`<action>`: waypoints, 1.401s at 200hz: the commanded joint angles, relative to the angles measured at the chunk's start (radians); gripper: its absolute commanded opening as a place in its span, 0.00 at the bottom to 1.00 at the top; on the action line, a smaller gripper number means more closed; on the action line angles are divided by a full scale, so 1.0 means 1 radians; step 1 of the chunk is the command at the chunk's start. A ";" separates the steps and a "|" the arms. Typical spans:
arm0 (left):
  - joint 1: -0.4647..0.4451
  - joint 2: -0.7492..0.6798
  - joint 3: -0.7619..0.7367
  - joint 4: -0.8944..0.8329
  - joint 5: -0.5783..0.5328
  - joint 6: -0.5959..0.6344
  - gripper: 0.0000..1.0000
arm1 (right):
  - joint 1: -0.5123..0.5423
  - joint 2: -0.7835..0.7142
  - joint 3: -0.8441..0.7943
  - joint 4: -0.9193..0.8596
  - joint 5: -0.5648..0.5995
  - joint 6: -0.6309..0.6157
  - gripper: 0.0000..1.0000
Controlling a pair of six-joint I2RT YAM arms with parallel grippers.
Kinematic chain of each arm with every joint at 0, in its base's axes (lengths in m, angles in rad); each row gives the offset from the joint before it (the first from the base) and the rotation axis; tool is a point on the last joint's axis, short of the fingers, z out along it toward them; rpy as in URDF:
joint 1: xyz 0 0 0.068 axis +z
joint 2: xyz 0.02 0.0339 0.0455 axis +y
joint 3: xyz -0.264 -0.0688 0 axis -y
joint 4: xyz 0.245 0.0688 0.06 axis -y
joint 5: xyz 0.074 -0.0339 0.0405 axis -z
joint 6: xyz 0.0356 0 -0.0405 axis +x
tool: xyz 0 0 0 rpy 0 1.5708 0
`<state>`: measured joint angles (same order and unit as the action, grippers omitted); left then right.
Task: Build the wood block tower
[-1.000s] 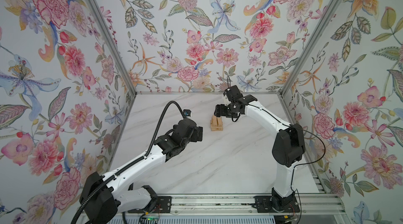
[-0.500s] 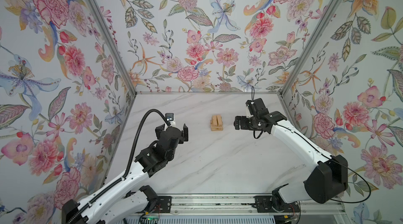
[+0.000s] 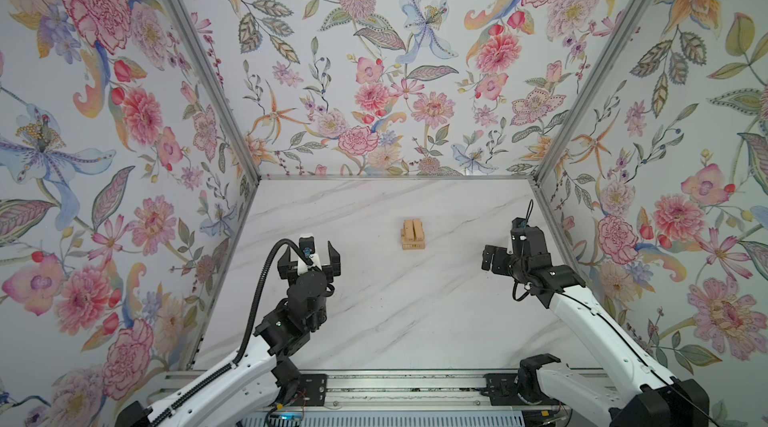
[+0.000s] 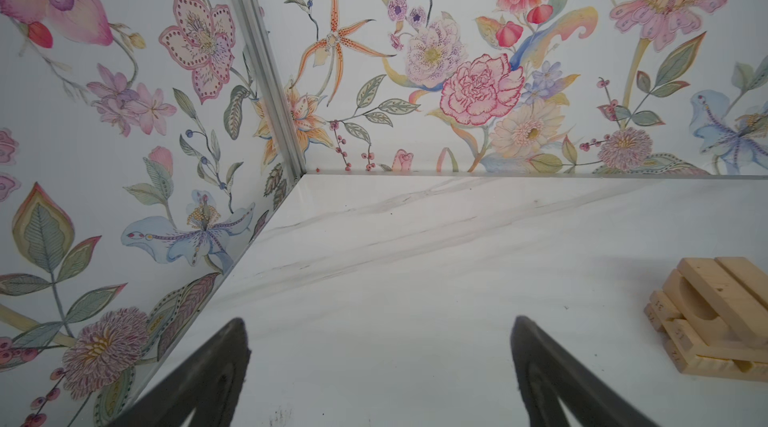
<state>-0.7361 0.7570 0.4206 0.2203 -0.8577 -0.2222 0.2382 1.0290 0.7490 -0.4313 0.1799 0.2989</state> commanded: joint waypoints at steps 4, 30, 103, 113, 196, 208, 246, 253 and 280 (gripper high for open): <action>0.048 0.088 -0.053 0.191 -0.053 0.081 0.99 | -0.017 0.000 -0.082 0.184 -0.031 -0.108 0.99; 0.122 0.158 -0.092 0.309 0.019 0.076 1.00 | -0.017 -0.054 -0.245 0.451 -0.021 -0.167 0.99; 0.420 0.382 -0.153 0.688 0.172 0.166 0.99 | -0.165 0.103 -0.403 0.959 -0.012 -0.218 0.99; 0.458 0.415 -0.159 0.738 0.195 0.171 0.99 | -0.187 0.133 -0.424 1.032 -0.021 -0.199 0.99; 0.566 0.751 -0.265 1.246 0.358 0.240 0.99 | -0.262 0.336 -0.488 1.410 -0.092 -0.249 0.99; 0.577 0.743 -0.252 1.201 0.380 0.224 0.99 | -0.259 0.389 -0.522 1.530 -0.089 -0.259 0.99; 0.622 0.826 -0.215 1.209 0.491 0.208 0.99 | -0.190 0.536 -0.486 1.630 -0.136 -0.368 0.99; 0.626 0.836 -0.222 1.240 0.498 0.209 0.99 | -0.202 0.508 -0.465 1.537 -0.136 -0.352 0.99; 0.650 0.821 -0.209 1.185 0.550 0.188 0.99 | -0.238 0.512 -0.445 1.503 -0.193 -0.326 0.99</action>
<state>-0.1081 1.5734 0.1970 1.3739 -0.3832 -0.0147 0.0200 1.5475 0.2718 1.0679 0.0349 -0.0124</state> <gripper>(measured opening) 0.994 0.992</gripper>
